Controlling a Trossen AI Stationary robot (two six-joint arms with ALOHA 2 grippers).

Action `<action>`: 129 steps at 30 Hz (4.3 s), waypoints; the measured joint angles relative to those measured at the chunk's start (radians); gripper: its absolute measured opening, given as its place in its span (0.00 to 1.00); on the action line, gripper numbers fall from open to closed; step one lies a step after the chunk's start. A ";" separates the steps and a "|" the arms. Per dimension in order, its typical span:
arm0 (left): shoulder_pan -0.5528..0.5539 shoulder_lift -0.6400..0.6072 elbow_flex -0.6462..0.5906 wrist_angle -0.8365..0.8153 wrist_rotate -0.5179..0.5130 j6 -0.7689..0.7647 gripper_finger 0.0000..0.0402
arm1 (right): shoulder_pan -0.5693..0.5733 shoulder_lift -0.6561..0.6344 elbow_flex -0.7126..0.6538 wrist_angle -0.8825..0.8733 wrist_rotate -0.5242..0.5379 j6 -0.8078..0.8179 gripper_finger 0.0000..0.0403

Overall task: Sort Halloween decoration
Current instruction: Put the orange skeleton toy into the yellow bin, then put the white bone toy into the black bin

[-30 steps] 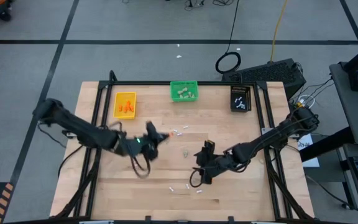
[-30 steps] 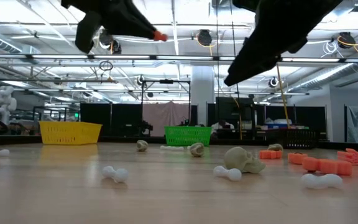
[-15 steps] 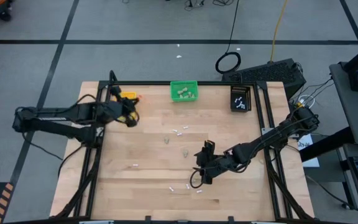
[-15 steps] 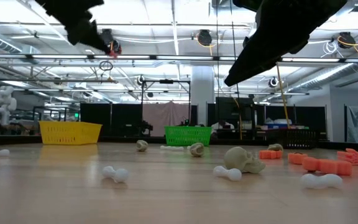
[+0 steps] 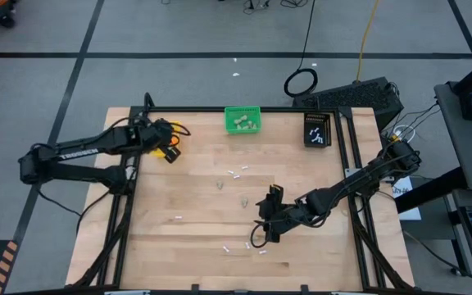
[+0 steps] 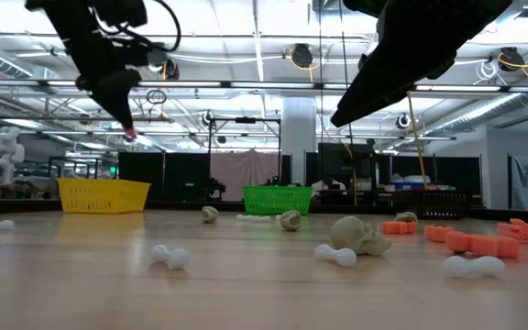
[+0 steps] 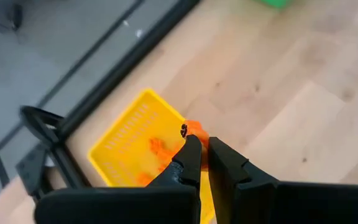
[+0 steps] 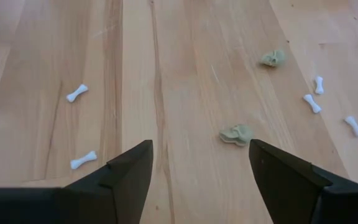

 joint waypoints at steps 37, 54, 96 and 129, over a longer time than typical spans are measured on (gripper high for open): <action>0.223 0.294 -0.071 0.018 -0.027 0.004 0.31 | 0.000 0.000 0.000 -0.002 -0.002 -0.005 0.62; -0.035 0.130 -0.062 0.005 0.059 -0.108 0.34 | -0.002 0.000 0.000 0.000 0.002 -0.034 0.62; -1.183 0.427 -0.060 0.213 0.034 -0.540 0.34 | -0.029 0.001 0.000 0.000 0.031 -0.079 0.62; -1.189 0.492 -0.155 0.204 -0.055 -0.324 0.34 | -0.041 0.001 0.000 0.000 0.026 -0.087 0.62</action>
